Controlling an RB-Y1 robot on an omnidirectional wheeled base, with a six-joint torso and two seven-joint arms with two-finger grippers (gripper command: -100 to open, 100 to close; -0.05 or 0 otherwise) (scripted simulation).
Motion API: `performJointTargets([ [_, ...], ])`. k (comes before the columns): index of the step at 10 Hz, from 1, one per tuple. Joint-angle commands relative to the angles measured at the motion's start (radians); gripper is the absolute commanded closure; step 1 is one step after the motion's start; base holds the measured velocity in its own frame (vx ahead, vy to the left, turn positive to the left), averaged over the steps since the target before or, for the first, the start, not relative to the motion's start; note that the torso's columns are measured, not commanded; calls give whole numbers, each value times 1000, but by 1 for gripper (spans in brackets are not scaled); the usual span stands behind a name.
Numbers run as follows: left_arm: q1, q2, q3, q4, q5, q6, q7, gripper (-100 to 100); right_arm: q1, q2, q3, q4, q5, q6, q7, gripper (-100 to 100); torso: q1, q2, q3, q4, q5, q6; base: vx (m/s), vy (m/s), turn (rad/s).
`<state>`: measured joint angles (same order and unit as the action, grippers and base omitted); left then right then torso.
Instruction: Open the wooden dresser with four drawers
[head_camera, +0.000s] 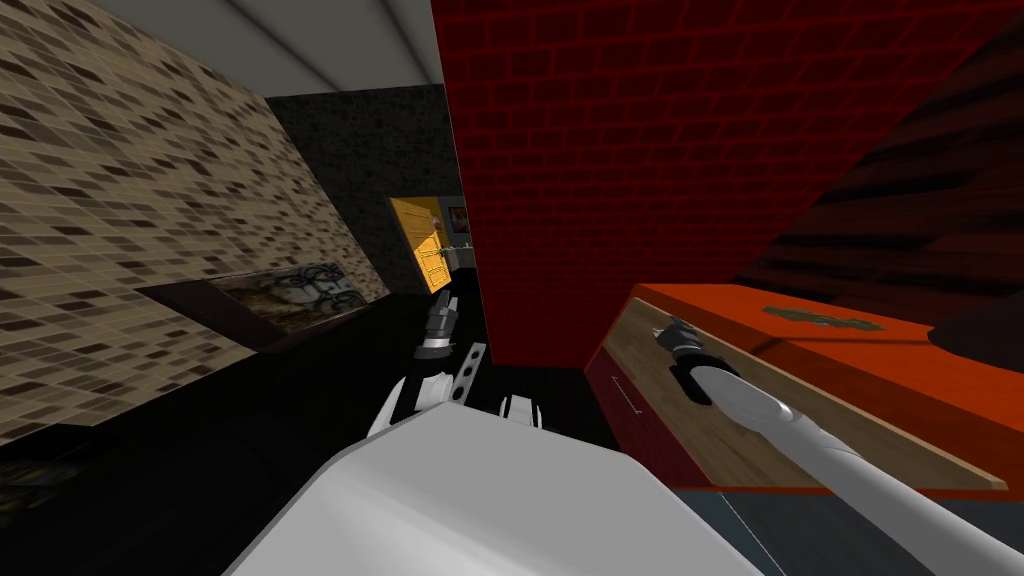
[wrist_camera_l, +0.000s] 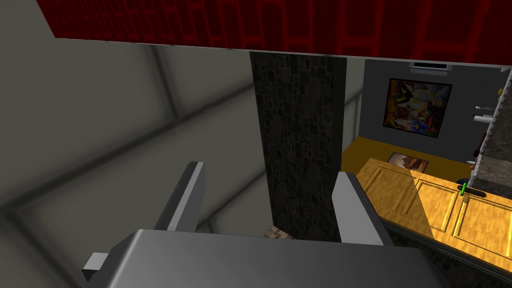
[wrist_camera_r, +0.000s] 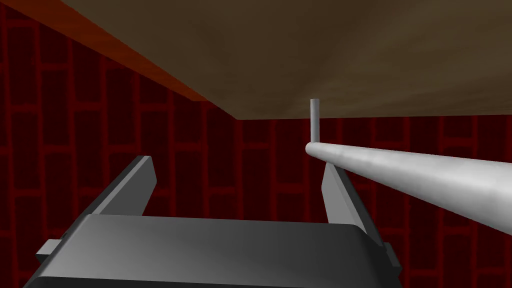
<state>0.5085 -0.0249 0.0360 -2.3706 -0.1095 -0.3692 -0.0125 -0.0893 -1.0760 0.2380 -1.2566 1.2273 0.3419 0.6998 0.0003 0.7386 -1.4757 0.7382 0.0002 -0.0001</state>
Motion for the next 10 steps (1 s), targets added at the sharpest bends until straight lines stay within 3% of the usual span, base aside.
performJointTargets([
  [1,0,0,0,0,0,0,0,0,-3,-44,17,5,-17,-73,-9,-100,0,0,0,0,0,0,-73,-40,64],
  [10,0,0,0,0,0,0,0,0,-6,-154,59,16,-66,-285,-33,-100,0,-1,0,0,0,0,-62,-35,37],
])
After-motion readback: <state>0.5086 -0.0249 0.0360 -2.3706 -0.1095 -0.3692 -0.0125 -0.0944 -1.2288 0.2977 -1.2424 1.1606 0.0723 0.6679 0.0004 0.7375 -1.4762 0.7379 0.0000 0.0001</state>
